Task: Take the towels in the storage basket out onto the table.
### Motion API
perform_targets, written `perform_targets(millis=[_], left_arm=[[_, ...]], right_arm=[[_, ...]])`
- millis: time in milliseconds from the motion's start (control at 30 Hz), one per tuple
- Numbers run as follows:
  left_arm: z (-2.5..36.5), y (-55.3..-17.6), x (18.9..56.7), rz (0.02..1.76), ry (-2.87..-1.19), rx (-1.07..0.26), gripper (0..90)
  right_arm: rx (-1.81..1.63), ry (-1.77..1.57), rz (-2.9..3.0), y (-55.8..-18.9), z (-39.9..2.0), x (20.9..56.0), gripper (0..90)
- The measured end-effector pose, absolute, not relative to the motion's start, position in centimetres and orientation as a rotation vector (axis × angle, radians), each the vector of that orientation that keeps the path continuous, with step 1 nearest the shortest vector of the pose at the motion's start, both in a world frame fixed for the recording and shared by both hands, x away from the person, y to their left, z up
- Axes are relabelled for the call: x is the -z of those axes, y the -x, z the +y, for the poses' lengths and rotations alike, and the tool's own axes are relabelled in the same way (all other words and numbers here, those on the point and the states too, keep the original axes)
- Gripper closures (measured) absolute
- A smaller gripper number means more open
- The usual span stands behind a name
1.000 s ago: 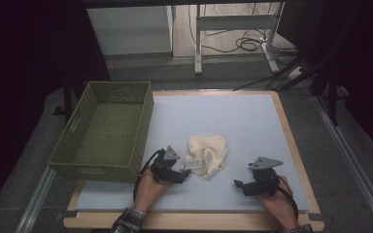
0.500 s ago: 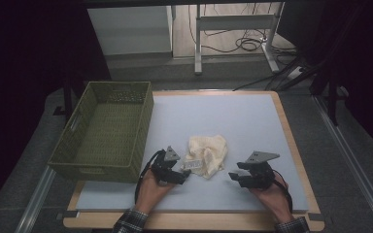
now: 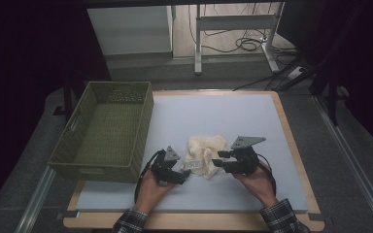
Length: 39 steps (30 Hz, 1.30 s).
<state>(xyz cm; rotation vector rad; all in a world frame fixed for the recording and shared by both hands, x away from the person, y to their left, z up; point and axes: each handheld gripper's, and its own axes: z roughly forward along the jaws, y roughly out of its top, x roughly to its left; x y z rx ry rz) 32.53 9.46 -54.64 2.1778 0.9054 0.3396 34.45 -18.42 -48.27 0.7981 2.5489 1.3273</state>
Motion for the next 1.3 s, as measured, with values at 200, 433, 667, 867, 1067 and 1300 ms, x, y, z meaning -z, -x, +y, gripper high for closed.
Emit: perform_targets(millis=[200, 433, 667, 867, 1067, 1300], left_arm=[[9.5, -32.5, 54.6, 0.905, -2.177, -0.342, 16.4], [9.5, -32.5, 54.6, 0.905, -2.177, -0.344, 16.4], [9.4, -32.6, 54.7, 0.917, -2.176, -0.346, 14.3], [9.5, -32.6, 54.7, 0.916, -2.177, -0.348, 13.9], [9.4, -32.6, 54.7, 0.921, -2.177, -0.346, 13.6], [9.4, -32.6, 54.7, 0.920, -2.178, -0.346, 13.5]], right_arm=[[-1.331, -0.783, 2.555, -35.0, -16.6, 48.4, 40.7], [-1.241, -0.764, 2.570, -35.6, -14.5, 48.8, 53.8], [-1.160, -0.811, 2.508, -35.8, -16.0, 47.7, 78.1], [-1.179, -0.870, 2.462, -35.7, -19.1, 46.7, 79.4], [-1.138, -0.961, 2.434, -35.4, -22.9, 47.6, 78.4], [-1.084, -1.087, 2.442, -35.2, -26.0, 50.2, 64.9]])
